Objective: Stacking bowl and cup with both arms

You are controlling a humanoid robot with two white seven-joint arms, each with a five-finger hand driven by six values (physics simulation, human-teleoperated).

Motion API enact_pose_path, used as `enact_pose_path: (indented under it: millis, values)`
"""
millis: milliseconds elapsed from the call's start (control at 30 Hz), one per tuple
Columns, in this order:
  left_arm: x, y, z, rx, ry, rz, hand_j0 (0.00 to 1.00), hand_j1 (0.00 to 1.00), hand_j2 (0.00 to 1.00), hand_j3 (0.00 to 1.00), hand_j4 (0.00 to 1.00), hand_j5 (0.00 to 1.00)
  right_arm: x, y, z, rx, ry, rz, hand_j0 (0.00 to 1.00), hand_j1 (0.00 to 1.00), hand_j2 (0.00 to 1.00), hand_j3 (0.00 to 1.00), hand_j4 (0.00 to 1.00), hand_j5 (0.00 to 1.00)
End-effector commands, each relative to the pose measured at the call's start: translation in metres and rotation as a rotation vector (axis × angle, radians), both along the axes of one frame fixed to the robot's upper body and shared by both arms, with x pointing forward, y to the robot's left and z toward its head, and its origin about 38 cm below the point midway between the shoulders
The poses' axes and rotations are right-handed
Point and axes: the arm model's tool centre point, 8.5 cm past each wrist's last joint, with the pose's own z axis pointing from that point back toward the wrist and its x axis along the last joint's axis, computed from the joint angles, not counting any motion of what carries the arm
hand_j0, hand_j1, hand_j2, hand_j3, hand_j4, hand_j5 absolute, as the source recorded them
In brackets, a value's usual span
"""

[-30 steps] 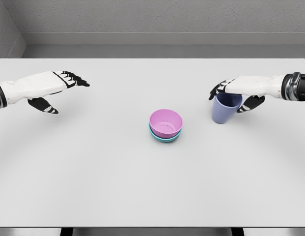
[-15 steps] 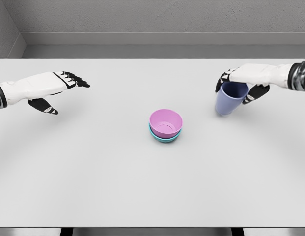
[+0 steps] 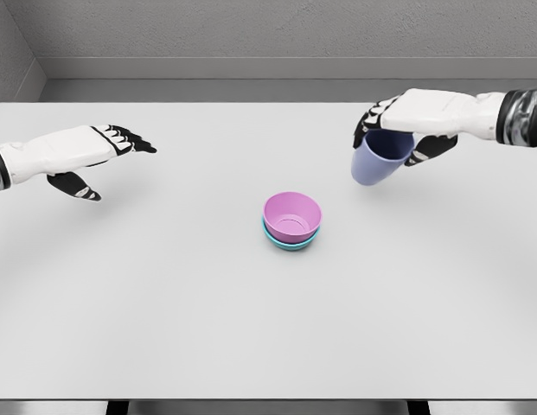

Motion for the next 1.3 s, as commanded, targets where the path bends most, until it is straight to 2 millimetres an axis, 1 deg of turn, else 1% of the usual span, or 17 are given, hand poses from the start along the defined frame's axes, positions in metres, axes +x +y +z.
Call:
enact_pose_path:
  millis: [0, 33, 133, 200, 367, 467, 567, 733, 933, 1067, 1133, 1267]
  values:
    - [0.0, 0.001, 0.001, -0.005, 0.0, 0.005, 1.0, 1.0, 1.0, 1.0, 1.0, 1.0, -0.012, 0.019, 0.008, 0.008, -0.024, 0.067, 0.64, 0.64, 0.64, 0.64, 0.64, 0.64]
    - [0.0, 0.002, 0.001, -0.004, 0.001, 0.007, 1.0, 1.0, 1.0, 1.0, 1.0, 1.0, -0.015, 0.023, 0.009, 0.007, -0.03, 0.083, 0.64, 0.64, 0.64, 0.64, 0.64, 0.64]
    - [0.0, 0.002, 0.001, -0.005, 0.001, 0.006, 1.0, 1.0, 1.0, 1.0, 1.0, 1.0, -0.018, 0.026, 0.018, 0.002, -0.053, 0.096, 0.64, 0.64, 0.64, 0.64, 0.64, 0.64]
    - [0.0, 0.002, 0.001, -0.005, 0.001, 0.006, 1.0, 1.0, 1.0, 1.0, 1.0, 1.0, -0.021, 0.03, 0.018, 0.006, -0.055, 0.11, 0.65, 0.65, 0.65, 0.65, 0.65, 0.65]
    - [0.0, 0.001, 0.001, -0.006, 0.001, 0.005, 1.0, 1.0, 1.0, 1.0, 1.0, 1.0, -0.04, 0.051, 0.021, 0.01, -0.071, 0.196, 0.65, 0.65, 0.65, 0.65, 0.65, 0.65]
    - [0.0, 0.001, 0.0, -0.005, 0.001, 0.005, 1.0, 1.0, 1.0, 1.0, 1.0, 1.0, -0.041, 0.055, 0.018, 0.009, -0.065, 0.211, 0.65, 0.65, 0.65, 0.65, 0.65, 0.65]
    - [0.001, -0.001, 0.0, 0.001, -0.003, 0.001, 1.0, 1.0, 1.0, 1.0, 1.0, 1.0, -0.043, 0.065, 0.012, 0.017, -0.053, 0.245, 0.65, 0.65, 0.65, 0.65, 0.65, 0.65]
    - [0.001, -0.002, 0.001, 0.0, -0.007, -0.003, 1.0, 1.0, 1.0, 1.0, 1.0, 1.0, -0.044, 0.079, 0.009, 0.036, -0.046, 0.275, 0.65, 0.65, 0.65, 0.65, 0.65, 0.65]
    - [0.001, -0.002, 0.001, 0.002, -0.007, -0.002, 1.0, 1.0, 1.0, 1.0, 1.0, 1.0, -0.048, 0.097, -0.008, 0.033, -0.006, 0.316, 0.65, 0.65, 0.65, 0.65, 0.65, 0.65]
    - [0.001, -0.002, 0.001, 0.002, -0.007, -0.002, 1.0, 1.0, 1.0, 1.0, 1.0, 1.0, -0.045, 0.1, -0.011, 0.024, -0.009, 0.308, 0.65, 0.65, 0.65, 0.65, 0.65, 0.65]
    - [0.001, -0.002, 0.001, 0.002, -0.007, -0.002, 1.0, 1.0, 1.0, 1.0, 1.0, 1.0, -0.042, 0.098, -0.012, 0.018, -0.009, 0.296, 0.65, 0.65, 0.65, 0.65, 0.65, 0.65]
    - [0.001, -0.002, 0.001, 0.002, -0.007, -0.002, 1.0, 1.0, 1.0, 1.0, 1.0, 1.0, -0.036, 0.097, -0.021, 0.007, 0.008, 0.28, 0.65, 0.65, 0.65, 0.65, 0.65, 0.65]
